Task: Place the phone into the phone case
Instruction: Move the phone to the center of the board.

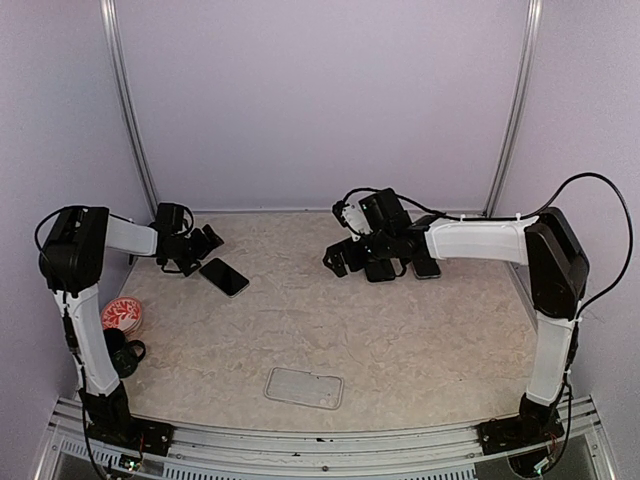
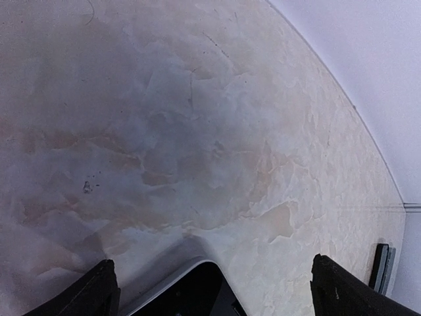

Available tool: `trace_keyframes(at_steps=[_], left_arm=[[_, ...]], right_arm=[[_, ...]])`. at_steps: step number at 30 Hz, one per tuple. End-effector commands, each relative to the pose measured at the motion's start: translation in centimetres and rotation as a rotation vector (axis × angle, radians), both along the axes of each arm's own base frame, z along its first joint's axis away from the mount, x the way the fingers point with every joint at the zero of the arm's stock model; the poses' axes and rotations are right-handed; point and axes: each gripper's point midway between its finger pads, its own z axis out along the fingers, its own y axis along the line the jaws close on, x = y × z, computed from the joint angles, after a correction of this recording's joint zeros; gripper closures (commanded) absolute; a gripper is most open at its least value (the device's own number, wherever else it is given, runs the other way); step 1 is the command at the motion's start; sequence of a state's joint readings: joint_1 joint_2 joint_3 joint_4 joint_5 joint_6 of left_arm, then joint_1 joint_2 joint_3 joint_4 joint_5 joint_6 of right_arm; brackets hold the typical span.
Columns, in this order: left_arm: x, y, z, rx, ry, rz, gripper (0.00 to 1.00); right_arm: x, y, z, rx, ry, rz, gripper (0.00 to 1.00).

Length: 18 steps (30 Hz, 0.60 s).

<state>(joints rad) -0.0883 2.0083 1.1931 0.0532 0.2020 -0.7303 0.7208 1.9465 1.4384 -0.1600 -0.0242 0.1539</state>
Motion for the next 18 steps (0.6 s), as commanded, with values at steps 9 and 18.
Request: trace_keyframes(at_steps=[9, 18], left_arm=[[-0.8, -3.1, -1.5, -0.064, 0.006, -0.109, 0.01], [-3.0, -4.6, -2.8, -0.084, 0.05, -0.138, 0.01]], right_arm=[[-1.4, 1.2, 1.9, 0.039, -0.017, 0.06, 0.01], [-2.0, 1.5, 2.5, 0.044, -0.022, 0.088, 0.0]])
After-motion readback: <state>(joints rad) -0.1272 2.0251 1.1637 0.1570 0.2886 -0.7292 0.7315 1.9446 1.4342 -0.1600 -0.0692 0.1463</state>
